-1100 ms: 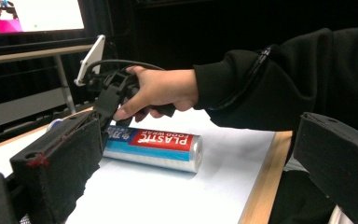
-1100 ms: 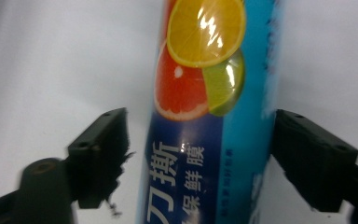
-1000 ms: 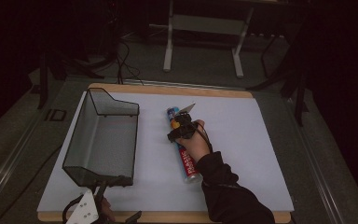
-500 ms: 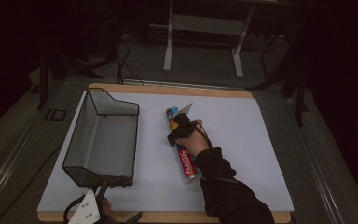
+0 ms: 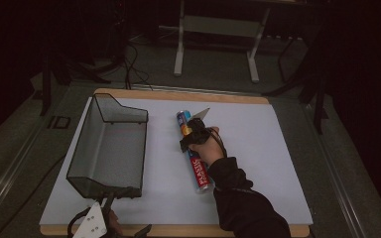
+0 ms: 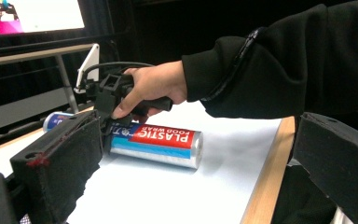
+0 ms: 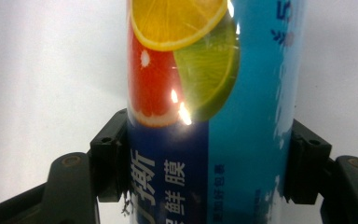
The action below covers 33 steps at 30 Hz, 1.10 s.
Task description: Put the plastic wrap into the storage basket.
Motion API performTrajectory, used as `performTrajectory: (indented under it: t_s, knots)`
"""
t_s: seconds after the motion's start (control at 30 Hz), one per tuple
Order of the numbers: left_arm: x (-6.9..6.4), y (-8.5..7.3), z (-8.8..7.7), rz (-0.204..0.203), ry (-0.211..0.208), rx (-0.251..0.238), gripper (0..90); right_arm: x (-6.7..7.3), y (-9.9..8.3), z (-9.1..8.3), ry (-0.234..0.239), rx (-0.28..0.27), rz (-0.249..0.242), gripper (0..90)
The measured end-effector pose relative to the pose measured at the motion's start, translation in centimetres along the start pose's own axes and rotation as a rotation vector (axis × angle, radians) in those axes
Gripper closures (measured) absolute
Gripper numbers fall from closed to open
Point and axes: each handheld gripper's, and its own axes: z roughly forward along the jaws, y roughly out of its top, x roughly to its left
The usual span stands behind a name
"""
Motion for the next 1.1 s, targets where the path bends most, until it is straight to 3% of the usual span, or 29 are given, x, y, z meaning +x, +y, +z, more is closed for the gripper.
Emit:
performTrajectory:
  t_s: [0.3, 0.63, 0.67, 0.87, 1.03, 1.1]
  knots:
    - [-0.1, 0.0, 0.1, 0.005, 0.004, 0.008, 1.9, 0.1, 0.2, -1.8, 0.029, -0.04, -0.035, 31.7]
    - [-0.1, 0.0, 0.1, 0.004, 0.004, 0.008, 1.9, 0.2, 0.4, -4.4, 0.082, -0.094, -0.035, 31.7]
    - [-0.1, 0.0, 0.1, 0.005, 0.004, 0.01, 1.9, 0.5, 0.5, -5.5, 0.093, -0.117, -0.043, 31.7]
    - [-0.1, 0.0, 0.1, 0.004, 0.007, 0.011, 1.9, 1.1, 0.9, -7.8, 0.149, -0.18, -0.036, 31.6]
    - [-0.1, 0.0, 0.1, 0.003, 0.004, 0.014, 1.9, 1.8, 1.1, -9.3, 0.156, -0.212, -0.045, 31.6]
    - [0.0, 0.0, 0.1, 0.001, 0.007, 0.01, 1.9, 2.4, 1.3, -10.6, 0.19, -0.237, -0.053, 31.7]
